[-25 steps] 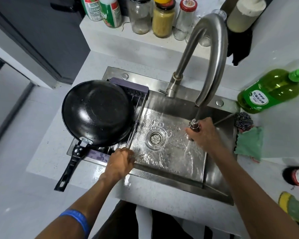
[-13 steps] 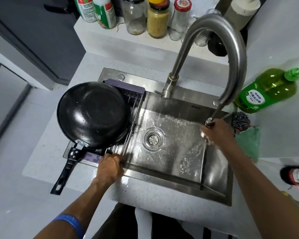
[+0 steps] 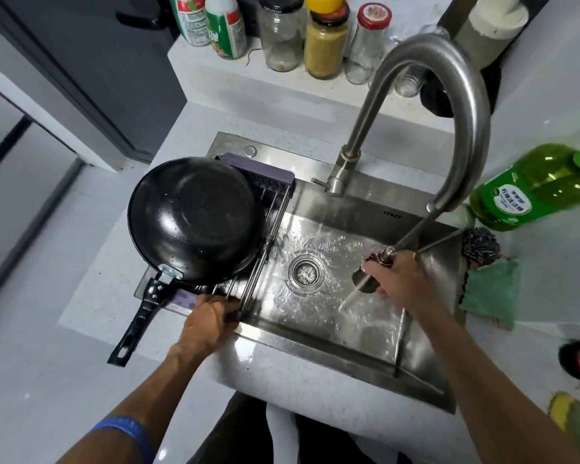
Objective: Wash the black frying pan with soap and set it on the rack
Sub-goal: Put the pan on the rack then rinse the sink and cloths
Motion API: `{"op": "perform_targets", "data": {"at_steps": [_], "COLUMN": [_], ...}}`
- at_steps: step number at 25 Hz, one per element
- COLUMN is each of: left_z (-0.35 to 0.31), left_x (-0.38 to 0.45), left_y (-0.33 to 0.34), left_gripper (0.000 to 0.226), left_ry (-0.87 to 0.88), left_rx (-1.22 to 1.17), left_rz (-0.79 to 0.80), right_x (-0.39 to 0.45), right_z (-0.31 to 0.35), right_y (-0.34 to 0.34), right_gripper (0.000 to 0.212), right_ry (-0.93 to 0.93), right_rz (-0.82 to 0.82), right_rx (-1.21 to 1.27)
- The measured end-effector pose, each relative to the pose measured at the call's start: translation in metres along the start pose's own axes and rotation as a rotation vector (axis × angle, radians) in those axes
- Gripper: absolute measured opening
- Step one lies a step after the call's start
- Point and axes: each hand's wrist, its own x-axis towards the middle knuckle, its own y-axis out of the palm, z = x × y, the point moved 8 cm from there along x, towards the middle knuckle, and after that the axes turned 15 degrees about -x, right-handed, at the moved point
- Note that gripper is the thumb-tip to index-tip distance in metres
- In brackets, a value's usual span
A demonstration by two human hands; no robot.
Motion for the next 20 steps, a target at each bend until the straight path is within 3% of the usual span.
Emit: {"op": "perform_targets", "data": {"at_steps": [5,10,15,18,20], "left_z": [0.0,-0.006,-0.014,-0.017,-0.018], "left_x": [0.002,0.0,0.006,0.008,0.01], "left_y": [-0.005,-0.002,-0.006,-0.007,-0.008], "left_gripper": [0.028,0.022,0.024,0.026,0.026], "left_ry": [0.032,-0.009,-0.146,-0.151,-0.141], "left_rx": [0.006,0.034,0.085,0.124,0.167], "left_rz": [-0.017,-0.001,-0.004,0.042,0.066], "right_x": [0.005,-0.016,-0.013,-0.026,-0.025], "right_z": [-0.023,0.022,0.002,0.025,0.03], "right_y": [-0.031,0.029,-0.016,0.02,0.021], "right_gripper": [0.024,0.014,0.016,0.013,0.013], "right_ry": [0.076,0.076,0.138,0.088,0.131], "right_rz": [-0.12,0.028,-0.21,0.038,0.046], "right_rx": [-0.092,0.118,-0.023,0.077,0.112]}}
